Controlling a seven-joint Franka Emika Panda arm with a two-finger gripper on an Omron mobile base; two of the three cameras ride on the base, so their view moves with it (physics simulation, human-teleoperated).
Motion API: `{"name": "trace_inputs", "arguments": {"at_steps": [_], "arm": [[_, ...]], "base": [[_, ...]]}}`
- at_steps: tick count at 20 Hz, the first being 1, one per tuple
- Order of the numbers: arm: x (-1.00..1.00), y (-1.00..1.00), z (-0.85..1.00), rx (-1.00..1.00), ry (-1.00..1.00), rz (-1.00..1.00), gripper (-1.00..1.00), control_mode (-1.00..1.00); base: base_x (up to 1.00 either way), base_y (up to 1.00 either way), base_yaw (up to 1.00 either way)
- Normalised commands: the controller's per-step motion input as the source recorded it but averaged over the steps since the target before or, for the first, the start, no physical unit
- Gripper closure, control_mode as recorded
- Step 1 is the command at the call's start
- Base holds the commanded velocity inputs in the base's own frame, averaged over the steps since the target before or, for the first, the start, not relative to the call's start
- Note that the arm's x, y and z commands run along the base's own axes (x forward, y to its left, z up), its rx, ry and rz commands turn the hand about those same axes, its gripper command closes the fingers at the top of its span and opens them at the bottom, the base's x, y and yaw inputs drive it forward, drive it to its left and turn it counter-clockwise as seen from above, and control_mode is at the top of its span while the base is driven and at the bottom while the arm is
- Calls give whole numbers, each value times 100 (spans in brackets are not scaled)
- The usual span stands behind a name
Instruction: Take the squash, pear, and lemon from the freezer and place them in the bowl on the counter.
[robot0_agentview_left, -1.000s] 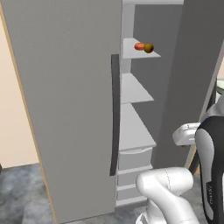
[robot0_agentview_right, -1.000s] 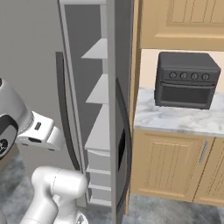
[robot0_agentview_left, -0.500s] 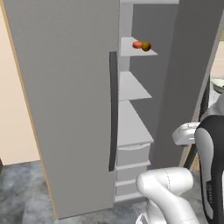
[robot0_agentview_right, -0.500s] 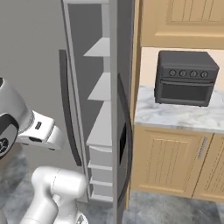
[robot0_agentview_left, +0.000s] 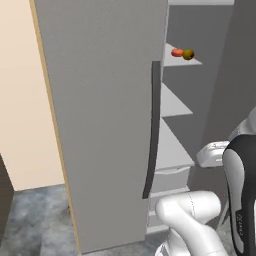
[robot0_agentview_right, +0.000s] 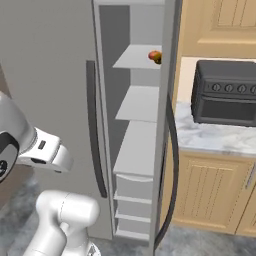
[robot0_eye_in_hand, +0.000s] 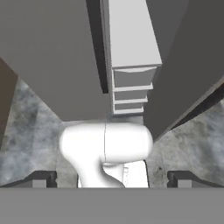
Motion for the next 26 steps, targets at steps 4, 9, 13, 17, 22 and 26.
{"name": "trace_inputs", "arguments": {"at_steps": [4,9,13,17,22,26], "arm": [[0,0,0,0,0,0,-100,100],[0,0,0,0,0,0,-100,100],[0,0,0,0,0,0,-100,100],[0,0,0,0,0,0,-100,100],[0,0,0,0,0,0,-100,100],[0,0,0,0,0,0,-100,100]], "base": [[59,0,0],[55,0,0],[29,-10,0],[14,-34,0],[24,-50,0],[32,-43,0]]}}
